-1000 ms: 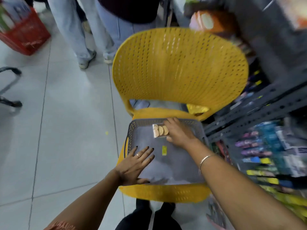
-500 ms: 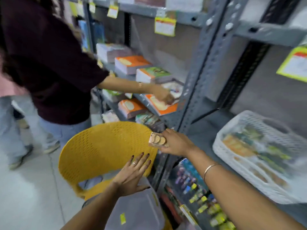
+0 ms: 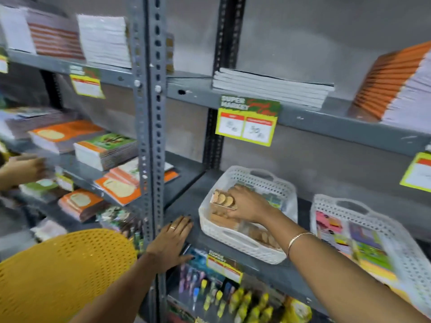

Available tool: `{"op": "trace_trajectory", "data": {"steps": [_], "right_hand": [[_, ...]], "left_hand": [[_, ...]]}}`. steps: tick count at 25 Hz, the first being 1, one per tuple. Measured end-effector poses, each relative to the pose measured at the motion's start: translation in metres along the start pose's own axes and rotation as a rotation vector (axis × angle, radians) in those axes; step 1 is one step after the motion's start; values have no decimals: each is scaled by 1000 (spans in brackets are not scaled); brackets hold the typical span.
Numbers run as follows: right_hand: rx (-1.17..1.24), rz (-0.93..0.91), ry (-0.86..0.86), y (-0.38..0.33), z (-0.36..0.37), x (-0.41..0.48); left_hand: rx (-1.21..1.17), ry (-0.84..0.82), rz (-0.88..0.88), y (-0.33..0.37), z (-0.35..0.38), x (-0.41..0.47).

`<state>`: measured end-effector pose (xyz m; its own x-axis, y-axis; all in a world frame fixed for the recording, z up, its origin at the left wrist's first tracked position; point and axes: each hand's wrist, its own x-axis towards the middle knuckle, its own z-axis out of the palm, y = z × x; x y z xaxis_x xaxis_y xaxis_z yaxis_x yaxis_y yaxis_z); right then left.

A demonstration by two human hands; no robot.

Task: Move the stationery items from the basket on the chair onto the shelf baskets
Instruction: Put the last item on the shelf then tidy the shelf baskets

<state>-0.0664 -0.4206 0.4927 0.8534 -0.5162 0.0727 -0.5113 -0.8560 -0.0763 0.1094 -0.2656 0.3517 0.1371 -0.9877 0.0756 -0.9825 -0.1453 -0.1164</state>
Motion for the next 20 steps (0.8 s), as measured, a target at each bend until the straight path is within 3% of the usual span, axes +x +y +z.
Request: {"op": "trace_trajectory", "data": {"steps": [7, 11, 20], "right_hand": [[-17, 206, -178, 74, 17, -42], [-31, 215, -304, 88, 29, -52], [-27, 235, -366, 86, 46, -47]], "left_hand": [[-102, 18, -60, 6, 17, 36], [-139, 22, -60, 6, 27, 37], [-139, 9, -66, 6, 26, 33]]}}
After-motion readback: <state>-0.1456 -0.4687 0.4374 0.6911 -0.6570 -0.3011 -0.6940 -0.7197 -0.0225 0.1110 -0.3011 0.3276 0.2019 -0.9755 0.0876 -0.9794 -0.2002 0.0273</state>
